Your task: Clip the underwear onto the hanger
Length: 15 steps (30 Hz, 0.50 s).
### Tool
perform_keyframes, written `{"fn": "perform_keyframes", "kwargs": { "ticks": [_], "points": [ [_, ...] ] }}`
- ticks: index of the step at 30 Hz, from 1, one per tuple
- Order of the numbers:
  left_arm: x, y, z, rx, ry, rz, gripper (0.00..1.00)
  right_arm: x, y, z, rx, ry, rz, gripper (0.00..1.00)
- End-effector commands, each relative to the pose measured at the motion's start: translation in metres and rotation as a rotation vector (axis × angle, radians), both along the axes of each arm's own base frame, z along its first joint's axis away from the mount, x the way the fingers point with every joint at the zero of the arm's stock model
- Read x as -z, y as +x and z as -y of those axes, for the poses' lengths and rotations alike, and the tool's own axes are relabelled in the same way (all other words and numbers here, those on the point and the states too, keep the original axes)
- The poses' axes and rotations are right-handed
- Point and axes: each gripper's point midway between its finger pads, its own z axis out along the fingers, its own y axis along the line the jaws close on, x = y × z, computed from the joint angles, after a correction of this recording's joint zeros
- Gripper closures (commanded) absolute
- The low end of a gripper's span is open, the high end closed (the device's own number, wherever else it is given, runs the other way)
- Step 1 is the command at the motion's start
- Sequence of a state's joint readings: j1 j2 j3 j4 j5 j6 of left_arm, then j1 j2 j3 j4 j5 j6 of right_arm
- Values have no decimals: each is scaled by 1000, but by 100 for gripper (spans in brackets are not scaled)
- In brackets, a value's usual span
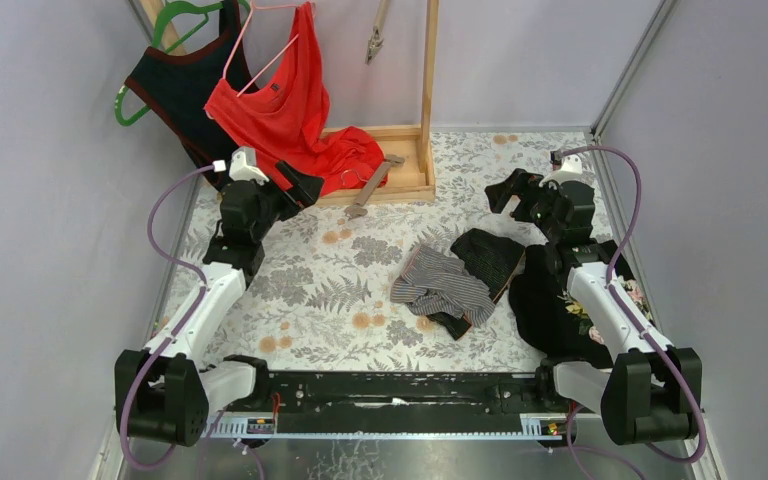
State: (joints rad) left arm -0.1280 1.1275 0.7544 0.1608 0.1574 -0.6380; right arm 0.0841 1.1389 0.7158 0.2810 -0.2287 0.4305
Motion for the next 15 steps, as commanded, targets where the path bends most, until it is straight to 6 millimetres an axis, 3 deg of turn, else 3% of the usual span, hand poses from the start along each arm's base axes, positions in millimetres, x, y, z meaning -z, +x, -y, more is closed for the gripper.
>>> {"fn": "perform_keyframes", "kwargs": {
  "ticks": [1, 10, 15],
  "points": [
    [-10, -1, -3, -1, 15, 39, 0, -15, 1, -7, -26, 28, 43, 1],
    [-26, -10, 9, 66, -26, 84, 0, -15, 1, -7, -27, 27, 36, 1],
    [-19, -8, 18, 99, -92, 48, 17, -9, 2, -8, -33, 27, 13, 1]
  ]
}}
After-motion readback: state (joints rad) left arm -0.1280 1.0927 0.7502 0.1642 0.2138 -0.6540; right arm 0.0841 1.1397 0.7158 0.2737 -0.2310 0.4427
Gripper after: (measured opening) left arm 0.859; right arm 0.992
